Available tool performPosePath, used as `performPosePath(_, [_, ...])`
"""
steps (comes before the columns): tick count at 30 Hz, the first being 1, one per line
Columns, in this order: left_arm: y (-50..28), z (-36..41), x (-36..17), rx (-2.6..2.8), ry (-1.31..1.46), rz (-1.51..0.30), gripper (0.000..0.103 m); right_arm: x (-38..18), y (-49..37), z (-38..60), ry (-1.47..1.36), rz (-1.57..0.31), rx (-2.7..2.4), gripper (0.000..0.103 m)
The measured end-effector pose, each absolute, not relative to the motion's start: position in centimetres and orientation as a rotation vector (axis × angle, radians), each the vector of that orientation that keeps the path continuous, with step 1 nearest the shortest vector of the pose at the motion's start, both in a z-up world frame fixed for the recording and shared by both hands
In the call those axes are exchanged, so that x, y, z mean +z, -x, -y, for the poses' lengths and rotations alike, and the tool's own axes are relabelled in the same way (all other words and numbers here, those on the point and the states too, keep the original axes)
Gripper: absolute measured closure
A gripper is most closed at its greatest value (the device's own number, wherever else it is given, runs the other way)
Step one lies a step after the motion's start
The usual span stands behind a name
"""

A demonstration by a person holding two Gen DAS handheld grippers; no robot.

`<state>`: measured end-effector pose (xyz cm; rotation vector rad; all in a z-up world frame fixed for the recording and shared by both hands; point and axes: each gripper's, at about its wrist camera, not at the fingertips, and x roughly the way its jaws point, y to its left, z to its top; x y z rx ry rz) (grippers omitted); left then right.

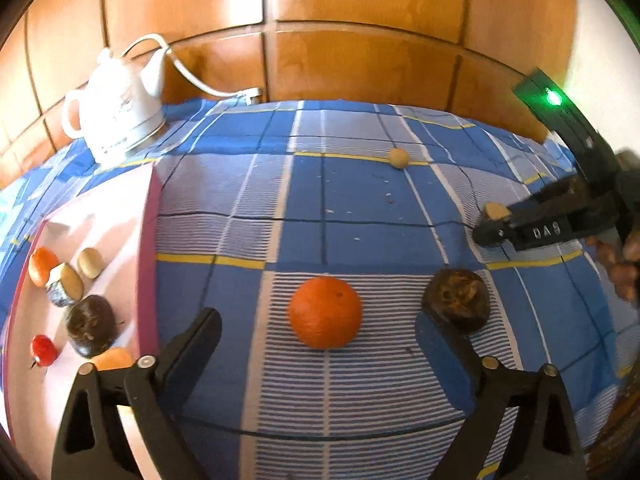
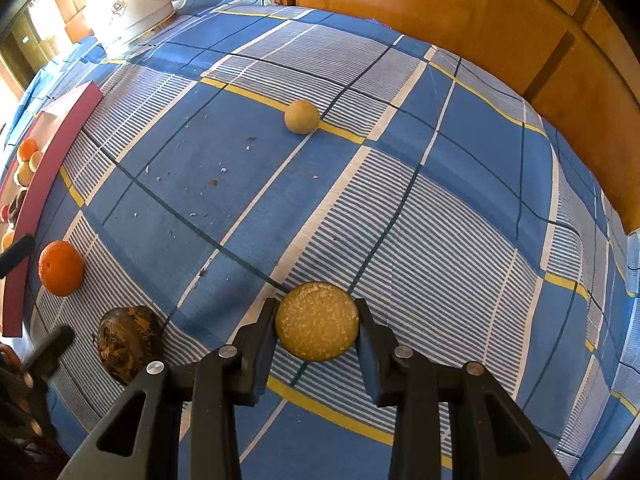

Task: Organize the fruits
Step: 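Carry the orange toward the tray with the left tool while the right tool holds the disc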

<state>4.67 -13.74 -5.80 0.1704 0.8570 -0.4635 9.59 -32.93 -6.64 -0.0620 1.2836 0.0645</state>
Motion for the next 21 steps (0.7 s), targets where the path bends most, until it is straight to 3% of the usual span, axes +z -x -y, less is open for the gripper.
performPosePath(3, [-5.3, 12.9, -5.6, -0.473, -0.143, -0.906, 0.017, -6.7, -9.6, 32.7, 0.073, -1.284, 0.063, 0.066])
performPosePath(5, [-5.7, 12.9, -5.7, -0.481, -0.149, -0.948, 0.029, -6.6, -9.6, 32.4, 0.081, -1.284, 0.062, 0.066])
performPosePath(7, [-5.9, 13.0, -5.8, -0.476, -0.162, -0.956, 0.033, -6.6, -9.5, 32.2, 0.085, -1.284, 0.061, 0.066])
performPosePath(16, [-6.6, 14.3, -5.6, -0.483, -0.225, -0.95, 0.037, -6.5, -9.3, 31.9, 0.089, -1.283, 0.06, 0.066])
performPosePath(18, [-7.1, 14.9, -6.2, -0.494, -0.236, -0.971, 0.044, -6.5, -9.3, 31.8, 0.089, -1.283, 0.061, 0.066])
performPosePath(19, [-7.3, 15.1, -6.5, -0.508, -0.239, -0.992, 0.058, -6.5, -9.3, 31.8, 0.091, -1.283, 0.062, 0.066])
performPosePath(21, [-7.5, 15.5, -7.2, -0.527, -0.242, -1.015, 0.063, -6.5, -9.3, 31.8, 0.096, -1.28, 0.064, 0.066])
